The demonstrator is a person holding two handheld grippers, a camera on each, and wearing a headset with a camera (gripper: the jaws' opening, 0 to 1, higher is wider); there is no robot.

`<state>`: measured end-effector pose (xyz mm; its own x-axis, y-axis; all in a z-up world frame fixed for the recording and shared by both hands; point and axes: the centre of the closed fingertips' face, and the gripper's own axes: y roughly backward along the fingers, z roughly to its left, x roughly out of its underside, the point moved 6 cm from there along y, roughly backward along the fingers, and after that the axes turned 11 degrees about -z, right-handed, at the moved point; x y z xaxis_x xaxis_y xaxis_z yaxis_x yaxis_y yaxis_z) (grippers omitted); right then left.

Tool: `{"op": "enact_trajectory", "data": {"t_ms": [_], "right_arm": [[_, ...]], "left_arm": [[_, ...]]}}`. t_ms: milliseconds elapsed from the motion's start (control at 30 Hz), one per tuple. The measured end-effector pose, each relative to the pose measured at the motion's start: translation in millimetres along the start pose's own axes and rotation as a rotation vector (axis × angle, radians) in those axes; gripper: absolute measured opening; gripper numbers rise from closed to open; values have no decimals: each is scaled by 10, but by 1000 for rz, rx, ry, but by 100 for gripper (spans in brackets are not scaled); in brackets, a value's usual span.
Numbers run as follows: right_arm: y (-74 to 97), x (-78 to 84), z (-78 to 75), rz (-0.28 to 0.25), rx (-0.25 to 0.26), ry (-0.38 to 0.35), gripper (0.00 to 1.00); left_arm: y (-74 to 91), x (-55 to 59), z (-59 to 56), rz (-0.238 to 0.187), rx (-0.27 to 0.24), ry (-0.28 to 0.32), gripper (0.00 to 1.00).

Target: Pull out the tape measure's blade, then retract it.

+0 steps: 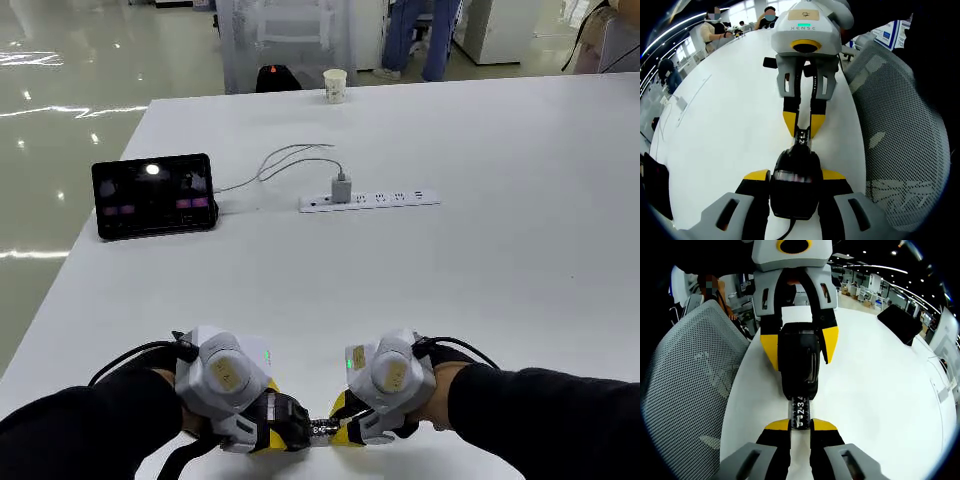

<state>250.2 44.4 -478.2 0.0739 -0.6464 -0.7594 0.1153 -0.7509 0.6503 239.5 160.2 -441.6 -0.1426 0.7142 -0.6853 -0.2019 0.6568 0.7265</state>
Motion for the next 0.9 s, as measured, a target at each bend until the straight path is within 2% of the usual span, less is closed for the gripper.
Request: {"op": "enact_trajectory", "data": {"t_ms": [900], "right_arm": [[130, 114, 8, -25, 4, -33, 10]], "left_arm": [[6, 4, -2, -13, 6, -11, 31]]}}
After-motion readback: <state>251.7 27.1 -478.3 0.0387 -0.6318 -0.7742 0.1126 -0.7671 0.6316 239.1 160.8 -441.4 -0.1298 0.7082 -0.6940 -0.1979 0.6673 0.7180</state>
